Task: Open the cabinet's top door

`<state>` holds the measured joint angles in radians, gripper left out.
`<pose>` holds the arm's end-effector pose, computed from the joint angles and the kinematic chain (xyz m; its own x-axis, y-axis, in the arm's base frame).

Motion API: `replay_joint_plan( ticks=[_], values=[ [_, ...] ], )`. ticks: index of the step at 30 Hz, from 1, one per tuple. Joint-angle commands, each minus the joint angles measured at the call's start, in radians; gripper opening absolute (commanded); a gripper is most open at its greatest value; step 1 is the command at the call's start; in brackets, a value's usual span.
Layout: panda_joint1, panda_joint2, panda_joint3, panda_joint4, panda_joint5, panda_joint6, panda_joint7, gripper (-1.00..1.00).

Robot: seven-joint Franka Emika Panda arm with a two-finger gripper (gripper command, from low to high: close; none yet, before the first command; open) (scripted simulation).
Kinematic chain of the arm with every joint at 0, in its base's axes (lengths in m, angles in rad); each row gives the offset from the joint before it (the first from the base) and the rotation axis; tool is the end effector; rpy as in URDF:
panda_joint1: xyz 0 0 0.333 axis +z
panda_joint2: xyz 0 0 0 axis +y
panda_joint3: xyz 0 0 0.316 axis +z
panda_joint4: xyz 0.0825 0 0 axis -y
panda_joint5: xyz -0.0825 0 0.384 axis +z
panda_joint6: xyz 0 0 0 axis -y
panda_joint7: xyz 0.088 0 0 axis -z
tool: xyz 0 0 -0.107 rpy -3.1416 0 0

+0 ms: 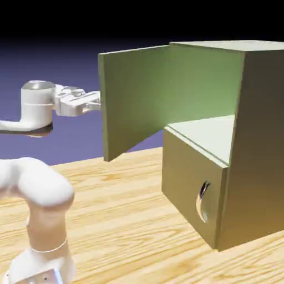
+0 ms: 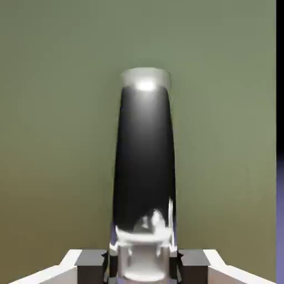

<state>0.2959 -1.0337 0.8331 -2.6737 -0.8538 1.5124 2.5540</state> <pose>0.1597 0.2218 0.5114 -0.5902 -0.3897 0.7070 -0.5899 -0.3897 -0.7072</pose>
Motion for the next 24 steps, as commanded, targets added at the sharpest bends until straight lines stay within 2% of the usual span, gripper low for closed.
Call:
replay_joint_plan(
  ticks=[1, 12, 24],
  values=[
    [-0.030, 0.023, 0.036, 0.036, 0.024, -0.036, 0.006, -1.00],
    [-0.417, 0.173, 0.394, 0.415, 0.198, -0.348, 0.040, -1.00],
    [-0.852, 0.122, 0.678, 0.799, 0.311, -0.590, -0.023, -1.00]
  ],
)
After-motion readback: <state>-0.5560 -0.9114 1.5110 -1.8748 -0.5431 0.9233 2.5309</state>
